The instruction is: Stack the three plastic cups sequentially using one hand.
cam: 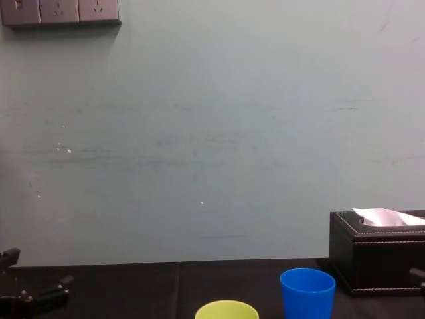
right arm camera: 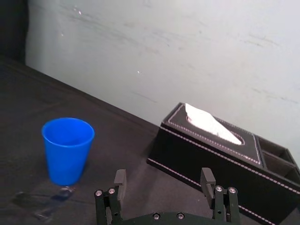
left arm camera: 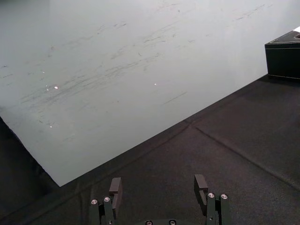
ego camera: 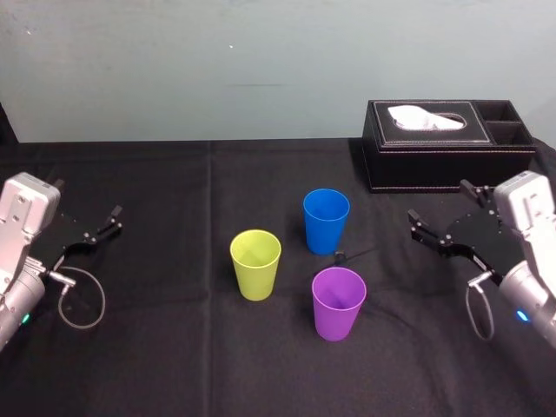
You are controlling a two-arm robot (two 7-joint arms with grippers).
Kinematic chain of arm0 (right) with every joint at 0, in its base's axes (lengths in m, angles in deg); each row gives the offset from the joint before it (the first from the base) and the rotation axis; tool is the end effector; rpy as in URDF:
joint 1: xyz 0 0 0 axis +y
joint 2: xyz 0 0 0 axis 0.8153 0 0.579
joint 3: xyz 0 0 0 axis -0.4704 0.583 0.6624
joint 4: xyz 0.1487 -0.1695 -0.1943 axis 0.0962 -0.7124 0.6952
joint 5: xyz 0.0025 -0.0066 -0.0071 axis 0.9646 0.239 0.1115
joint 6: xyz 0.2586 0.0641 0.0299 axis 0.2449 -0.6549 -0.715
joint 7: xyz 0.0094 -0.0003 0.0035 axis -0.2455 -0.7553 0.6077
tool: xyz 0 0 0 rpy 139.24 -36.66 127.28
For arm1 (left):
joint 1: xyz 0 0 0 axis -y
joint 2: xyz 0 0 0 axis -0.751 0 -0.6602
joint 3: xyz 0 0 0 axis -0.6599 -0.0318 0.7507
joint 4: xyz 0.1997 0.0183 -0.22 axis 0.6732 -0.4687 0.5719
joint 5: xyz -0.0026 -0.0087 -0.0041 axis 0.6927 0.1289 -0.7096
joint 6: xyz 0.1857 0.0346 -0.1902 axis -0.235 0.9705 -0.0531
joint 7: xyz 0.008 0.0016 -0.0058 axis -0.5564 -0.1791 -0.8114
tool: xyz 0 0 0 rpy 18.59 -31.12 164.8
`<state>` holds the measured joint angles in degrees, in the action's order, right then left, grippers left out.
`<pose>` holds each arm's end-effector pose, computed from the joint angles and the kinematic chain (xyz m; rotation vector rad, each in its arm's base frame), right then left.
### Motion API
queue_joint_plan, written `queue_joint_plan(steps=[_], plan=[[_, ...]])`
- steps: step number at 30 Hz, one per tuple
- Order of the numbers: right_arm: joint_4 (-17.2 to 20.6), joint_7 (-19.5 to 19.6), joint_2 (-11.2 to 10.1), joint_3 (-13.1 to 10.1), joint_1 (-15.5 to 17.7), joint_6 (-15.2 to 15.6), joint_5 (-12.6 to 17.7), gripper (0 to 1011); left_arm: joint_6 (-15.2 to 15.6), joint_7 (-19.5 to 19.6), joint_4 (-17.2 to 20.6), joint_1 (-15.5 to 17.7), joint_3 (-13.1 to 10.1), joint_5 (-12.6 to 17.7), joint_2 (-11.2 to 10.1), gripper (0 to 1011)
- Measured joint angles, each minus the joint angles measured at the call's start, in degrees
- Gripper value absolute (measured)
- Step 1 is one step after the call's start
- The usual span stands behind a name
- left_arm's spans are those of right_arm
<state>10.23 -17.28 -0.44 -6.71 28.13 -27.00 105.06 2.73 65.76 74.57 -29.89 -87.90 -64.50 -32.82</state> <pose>0.3050 -0.1043 -0.2891 -0.2736 -0.2797 -1.2034 0.3208 0.0976 -0.3005 0.3046 -0.2846 1.2480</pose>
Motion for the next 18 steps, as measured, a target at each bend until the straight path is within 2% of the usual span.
queue_joint_plan(steps=[8, 18], plan=[[7.31, -2.24, -3.34, -3.58, 5.03, 0.34, 2.31, 1003, 0.00, 0.00, 0.00, 0.00, 0.00, 0.00, 0.00, 1010], [16.41, -7.85, -8.69, -9.31, 13.68, 1.37, 8.30, 1003, 0.00, 0.00, 0.00, 0.00, 0.00, 0.00, 0.00, 1010]])
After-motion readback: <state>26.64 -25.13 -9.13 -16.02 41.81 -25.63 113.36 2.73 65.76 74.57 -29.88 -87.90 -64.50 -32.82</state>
